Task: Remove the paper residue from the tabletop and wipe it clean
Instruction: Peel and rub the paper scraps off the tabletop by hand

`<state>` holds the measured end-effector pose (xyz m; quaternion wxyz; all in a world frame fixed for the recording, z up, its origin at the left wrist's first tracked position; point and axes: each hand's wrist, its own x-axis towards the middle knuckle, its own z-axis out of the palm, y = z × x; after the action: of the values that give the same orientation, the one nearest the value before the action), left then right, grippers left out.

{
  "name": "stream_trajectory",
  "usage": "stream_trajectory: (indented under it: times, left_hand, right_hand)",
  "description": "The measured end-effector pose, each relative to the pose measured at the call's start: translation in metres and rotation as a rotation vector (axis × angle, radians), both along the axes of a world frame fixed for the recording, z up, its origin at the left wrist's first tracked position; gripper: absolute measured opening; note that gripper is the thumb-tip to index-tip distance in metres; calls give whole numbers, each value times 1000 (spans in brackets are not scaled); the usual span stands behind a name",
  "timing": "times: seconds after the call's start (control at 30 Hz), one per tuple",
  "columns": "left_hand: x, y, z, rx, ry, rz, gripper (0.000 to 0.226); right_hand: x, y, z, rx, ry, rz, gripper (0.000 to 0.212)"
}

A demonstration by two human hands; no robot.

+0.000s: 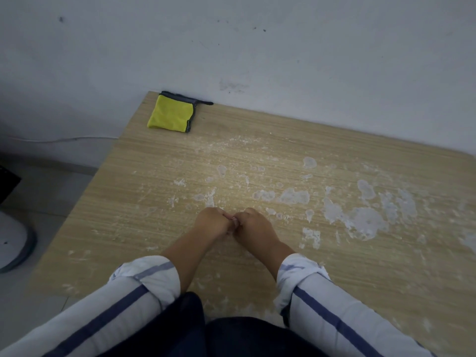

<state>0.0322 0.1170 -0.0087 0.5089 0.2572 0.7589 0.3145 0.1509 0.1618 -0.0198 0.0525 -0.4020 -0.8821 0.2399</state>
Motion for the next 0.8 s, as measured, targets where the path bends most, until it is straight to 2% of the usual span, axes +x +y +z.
stream_trajectory:
  times: [0.07,0.17,0.3,0.57,0.67,0.8]
  left_hand:
    - [-2,3,6,19,-76,25,18]
    - [-4,15,23,55,-179,75,13]
    - [-7,29,40,88,-233,80,10]
    - [-1,24,30,-1,-212,117,9]
    - [5,14,15,-70,-180,135,8]
    - [12,0,-1,-41,-140,120,8]
  right_hand:
    - [-1,6,6,-33,29,-12,13]
    - [-2,19,23,-43,62,-14,12]
    - [-4,36,42,-8,61,0,14]
    - [-1,22,34,0,57,45,12]
    - [3,6,20,-15,45,76,21]
    - [9,-7,9,-94,80,37,26]
